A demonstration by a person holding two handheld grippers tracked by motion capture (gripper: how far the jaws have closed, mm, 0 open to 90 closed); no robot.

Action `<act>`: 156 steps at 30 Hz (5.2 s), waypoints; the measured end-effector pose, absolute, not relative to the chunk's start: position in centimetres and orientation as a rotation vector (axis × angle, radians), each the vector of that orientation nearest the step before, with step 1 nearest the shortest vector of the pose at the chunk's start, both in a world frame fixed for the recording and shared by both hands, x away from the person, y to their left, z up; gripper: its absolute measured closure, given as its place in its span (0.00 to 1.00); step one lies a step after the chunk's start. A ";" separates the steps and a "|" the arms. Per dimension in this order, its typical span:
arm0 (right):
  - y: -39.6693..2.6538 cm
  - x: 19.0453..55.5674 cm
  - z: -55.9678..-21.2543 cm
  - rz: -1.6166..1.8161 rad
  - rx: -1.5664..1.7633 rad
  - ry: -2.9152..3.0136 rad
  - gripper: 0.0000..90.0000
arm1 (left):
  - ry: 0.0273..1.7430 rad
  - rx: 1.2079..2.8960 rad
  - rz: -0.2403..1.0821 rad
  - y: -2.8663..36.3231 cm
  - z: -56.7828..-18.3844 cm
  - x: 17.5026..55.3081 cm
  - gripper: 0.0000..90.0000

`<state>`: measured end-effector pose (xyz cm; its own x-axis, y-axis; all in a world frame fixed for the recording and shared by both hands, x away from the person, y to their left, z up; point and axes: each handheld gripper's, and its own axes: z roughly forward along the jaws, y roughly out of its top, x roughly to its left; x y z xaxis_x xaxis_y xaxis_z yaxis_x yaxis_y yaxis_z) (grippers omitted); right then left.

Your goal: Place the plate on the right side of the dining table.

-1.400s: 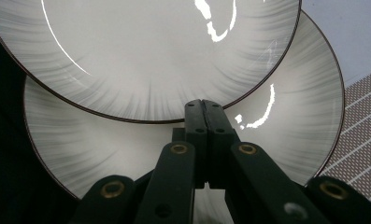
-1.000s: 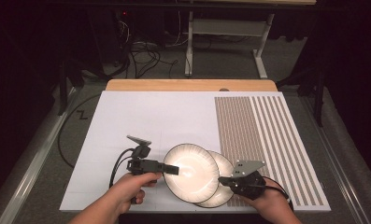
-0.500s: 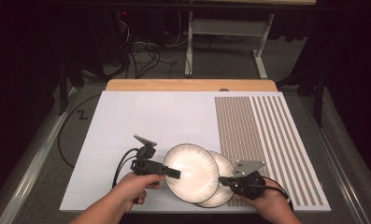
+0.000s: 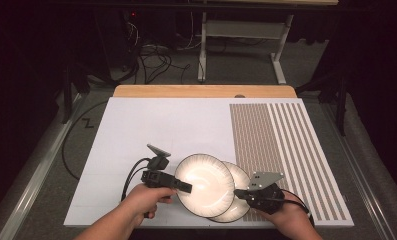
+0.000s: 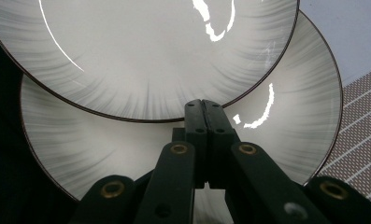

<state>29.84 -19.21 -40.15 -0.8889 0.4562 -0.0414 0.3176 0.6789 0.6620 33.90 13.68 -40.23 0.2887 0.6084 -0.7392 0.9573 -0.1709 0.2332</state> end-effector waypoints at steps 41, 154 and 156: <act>-23.2 31.4 -39.1 1.211 0.867 2.411 0.61 | 1.313 1.881 -0.467 13.9 -38.9 33.6 0.84; -17.7 33.0 -39.1 1.509 0.918 2.306 0.49 | 0.812 1.767 0.138 16.1 -39.8 31.2 0.85; -17.8 33.1 -39.3 1.531 0.952 2.311 0.56 | 0.813 1.766 0.137 16.1 -39.8 31.2 0.85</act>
